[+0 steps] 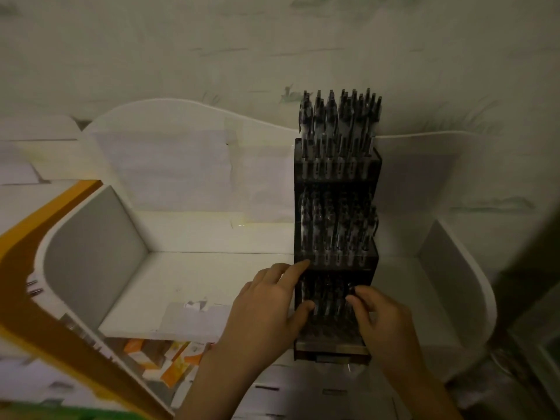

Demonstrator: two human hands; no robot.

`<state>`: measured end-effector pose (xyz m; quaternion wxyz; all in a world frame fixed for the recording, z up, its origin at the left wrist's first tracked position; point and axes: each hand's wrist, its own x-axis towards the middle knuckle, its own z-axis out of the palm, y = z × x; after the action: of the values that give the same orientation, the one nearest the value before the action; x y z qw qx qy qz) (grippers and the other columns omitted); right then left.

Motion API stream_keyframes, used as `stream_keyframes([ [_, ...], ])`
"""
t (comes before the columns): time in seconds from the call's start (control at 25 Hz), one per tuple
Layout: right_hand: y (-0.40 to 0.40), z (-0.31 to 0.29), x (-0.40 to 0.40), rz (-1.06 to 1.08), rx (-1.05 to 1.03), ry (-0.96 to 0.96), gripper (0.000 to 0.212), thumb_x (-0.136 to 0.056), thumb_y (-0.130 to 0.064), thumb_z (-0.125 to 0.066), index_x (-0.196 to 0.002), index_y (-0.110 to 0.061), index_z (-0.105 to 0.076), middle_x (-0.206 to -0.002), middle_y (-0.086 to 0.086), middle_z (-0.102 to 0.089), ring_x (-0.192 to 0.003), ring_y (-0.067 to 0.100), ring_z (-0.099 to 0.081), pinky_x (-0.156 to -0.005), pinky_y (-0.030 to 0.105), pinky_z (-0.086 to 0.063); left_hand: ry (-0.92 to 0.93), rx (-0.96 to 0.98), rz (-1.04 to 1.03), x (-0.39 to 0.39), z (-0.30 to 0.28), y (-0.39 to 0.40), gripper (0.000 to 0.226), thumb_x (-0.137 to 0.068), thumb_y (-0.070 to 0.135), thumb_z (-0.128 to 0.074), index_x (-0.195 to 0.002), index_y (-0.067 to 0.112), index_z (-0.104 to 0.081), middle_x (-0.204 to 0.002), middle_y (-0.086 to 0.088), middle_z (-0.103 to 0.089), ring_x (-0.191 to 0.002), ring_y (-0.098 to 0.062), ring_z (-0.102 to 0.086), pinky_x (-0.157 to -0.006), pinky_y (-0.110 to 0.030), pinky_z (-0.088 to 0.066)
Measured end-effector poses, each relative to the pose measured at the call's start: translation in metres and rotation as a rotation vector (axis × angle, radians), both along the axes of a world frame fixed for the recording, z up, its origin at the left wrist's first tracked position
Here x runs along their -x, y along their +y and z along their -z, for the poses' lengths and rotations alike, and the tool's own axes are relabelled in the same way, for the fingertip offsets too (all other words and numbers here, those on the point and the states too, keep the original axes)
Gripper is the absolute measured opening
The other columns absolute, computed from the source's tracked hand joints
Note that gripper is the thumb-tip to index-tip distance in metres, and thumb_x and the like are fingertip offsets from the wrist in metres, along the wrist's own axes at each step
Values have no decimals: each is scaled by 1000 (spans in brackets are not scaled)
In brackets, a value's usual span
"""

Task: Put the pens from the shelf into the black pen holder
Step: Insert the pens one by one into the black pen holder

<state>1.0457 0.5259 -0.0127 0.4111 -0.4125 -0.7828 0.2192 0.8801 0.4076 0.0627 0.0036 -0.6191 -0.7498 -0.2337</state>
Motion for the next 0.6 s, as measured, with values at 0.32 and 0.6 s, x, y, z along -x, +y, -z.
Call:
stream_keyframes([
  [0.32,-4,-19,-7,32,100,-15,36,-75,-32,-79,-107,-23,-69,-88,-7,-72,-74,6,-65,-64,4,-40,-37,-96,-61,-16,-5,-9,54,-95,44,-49,-144,41,-29,-139,17,-47,-121,-4,-46,-98,-17,-38],
  [0.6,-48,-77,21,-501,-70,-113,49,-86,-48,-58,-132,-38,-48,-130,-20,-50,-116,-3,-48,-96,16,-44,21,-114,-232,-11,-12,-44,53,-95,41,-48,-144,43,-27,-139,20,-44,-122,-2,-44,-97,-15,-37],
])
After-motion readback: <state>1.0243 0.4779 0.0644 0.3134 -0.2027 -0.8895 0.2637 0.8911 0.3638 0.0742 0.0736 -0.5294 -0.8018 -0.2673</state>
